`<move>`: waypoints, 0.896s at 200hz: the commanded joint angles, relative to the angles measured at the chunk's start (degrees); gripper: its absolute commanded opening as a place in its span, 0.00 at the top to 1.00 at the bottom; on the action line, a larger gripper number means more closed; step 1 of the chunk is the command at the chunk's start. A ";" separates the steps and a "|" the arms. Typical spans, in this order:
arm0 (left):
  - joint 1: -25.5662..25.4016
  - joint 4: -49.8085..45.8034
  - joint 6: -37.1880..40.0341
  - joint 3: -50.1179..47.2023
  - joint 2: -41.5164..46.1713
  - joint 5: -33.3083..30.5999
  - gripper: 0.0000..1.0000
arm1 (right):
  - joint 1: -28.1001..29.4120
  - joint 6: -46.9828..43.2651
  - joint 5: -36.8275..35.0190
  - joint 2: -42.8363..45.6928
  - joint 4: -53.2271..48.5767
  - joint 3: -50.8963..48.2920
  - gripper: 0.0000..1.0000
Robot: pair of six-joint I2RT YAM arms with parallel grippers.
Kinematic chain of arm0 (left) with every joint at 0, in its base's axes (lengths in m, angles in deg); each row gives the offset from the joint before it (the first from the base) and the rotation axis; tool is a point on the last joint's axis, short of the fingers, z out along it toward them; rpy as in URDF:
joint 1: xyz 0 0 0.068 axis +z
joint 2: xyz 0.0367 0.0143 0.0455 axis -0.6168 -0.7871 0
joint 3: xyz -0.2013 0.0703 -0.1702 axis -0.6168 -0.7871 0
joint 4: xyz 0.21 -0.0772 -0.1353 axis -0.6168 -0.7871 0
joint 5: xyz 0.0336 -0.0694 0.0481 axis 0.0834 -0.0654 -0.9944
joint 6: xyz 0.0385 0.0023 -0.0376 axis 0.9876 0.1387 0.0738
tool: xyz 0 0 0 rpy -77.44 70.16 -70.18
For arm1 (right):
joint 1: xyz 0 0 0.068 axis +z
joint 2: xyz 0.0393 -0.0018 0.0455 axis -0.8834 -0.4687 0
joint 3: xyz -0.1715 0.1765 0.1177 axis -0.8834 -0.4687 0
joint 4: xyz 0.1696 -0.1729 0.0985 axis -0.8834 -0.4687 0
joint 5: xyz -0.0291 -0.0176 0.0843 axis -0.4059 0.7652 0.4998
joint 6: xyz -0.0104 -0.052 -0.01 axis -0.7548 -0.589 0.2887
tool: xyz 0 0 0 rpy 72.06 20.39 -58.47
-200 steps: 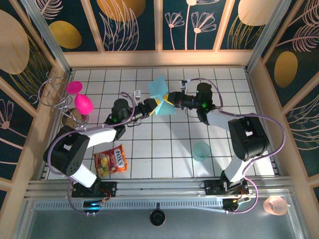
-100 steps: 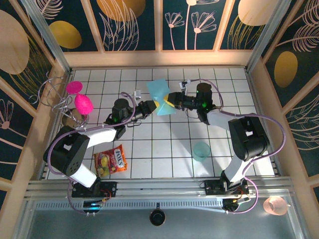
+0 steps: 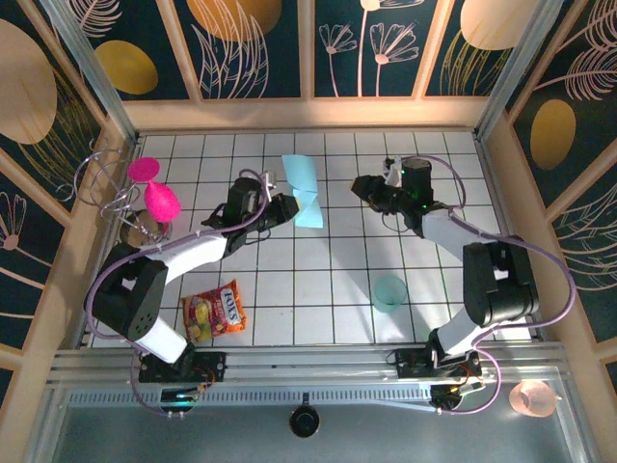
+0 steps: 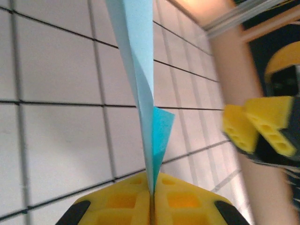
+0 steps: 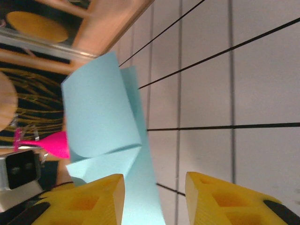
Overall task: Fold a paper plane with a square sheet of paper (pick it up from the middle)
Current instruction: Turn over the paper at the center of the table.
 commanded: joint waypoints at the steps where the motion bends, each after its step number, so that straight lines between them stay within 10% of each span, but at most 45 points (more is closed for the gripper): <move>1: -0.06 -21.86 11.85 7.91 0.15 -12.96 0.90 | -0.61 -6.06 -10.28 3.88 -7.43 1.47 0.60; 109: -10.39 -57.63 20.11 39.10 -21.10 -58.70 0.92 | -5.01 -5.32 -22.19 10.58 -10.61 -2.32 0.59; 179: -13.77 -49.58 15.84 40.77 -29.98 -40.58 0.78 | -8.00 -3.87 -22.73 11.17 -11.59 -3.95 0.60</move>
